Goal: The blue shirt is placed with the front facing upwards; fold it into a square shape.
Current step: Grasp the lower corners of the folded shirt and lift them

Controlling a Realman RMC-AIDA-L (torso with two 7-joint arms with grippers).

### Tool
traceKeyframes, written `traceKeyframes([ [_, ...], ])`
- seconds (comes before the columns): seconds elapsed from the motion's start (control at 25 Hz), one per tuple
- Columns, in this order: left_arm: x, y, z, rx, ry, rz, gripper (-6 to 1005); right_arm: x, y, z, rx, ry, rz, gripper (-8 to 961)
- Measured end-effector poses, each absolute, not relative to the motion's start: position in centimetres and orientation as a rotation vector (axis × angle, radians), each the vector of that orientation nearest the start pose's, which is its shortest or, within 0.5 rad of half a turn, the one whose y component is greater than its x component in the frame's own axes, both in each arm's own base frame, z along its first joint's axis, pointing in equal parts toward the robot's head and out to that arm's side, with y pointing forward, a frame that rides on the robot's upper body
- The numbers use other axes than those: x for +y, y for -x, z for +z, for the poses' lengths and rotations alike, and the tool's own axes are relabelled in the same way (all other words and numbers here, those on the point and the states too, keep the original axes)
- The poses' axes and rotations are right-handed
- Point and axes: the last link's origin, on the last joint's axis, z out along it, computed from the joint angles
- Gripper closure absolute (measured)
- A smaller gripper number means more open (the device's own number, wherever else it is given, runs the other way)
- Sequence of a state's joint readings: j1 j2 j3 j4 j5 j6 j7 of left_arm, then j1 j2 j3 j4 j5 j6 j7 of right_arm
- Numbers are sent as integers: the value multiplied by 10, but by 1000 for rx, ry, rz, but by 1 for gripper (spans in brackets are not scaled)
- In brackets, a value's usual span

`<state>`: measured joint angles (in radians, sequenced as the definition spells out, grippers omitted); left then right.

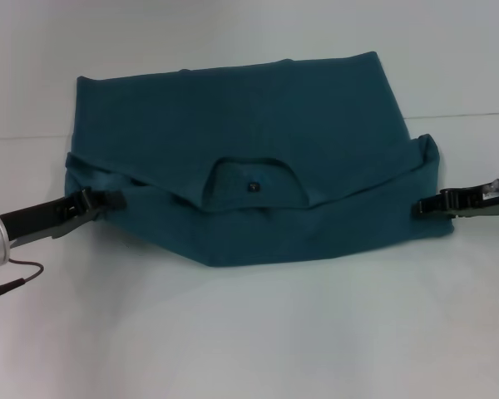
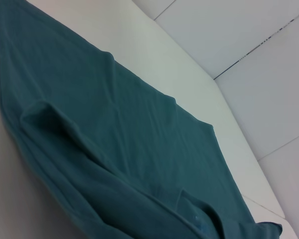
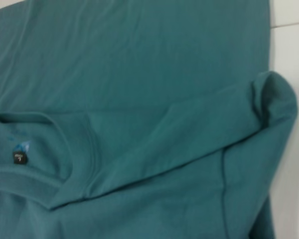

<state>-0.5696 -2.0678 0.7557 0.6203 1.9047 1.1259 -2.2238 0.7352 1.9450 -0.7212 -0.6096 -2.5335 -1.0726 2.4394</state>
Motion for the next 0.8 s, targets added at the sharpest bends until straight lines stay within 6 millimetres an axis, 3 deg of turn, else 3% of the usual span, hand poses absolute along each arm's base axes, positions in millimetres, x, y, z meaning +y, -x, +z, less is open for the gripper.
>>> traceKeyframes([
  [0.52, 385, 280, 7, -1681, 2025, -818, 957, 419, -307, 47, 1542, 2020, 82, 438],
  [0.8, 385, 280, 7, -1684, 2026, -815, 957, 420, -306, 49, 1539, 2017, 78, 760],
])
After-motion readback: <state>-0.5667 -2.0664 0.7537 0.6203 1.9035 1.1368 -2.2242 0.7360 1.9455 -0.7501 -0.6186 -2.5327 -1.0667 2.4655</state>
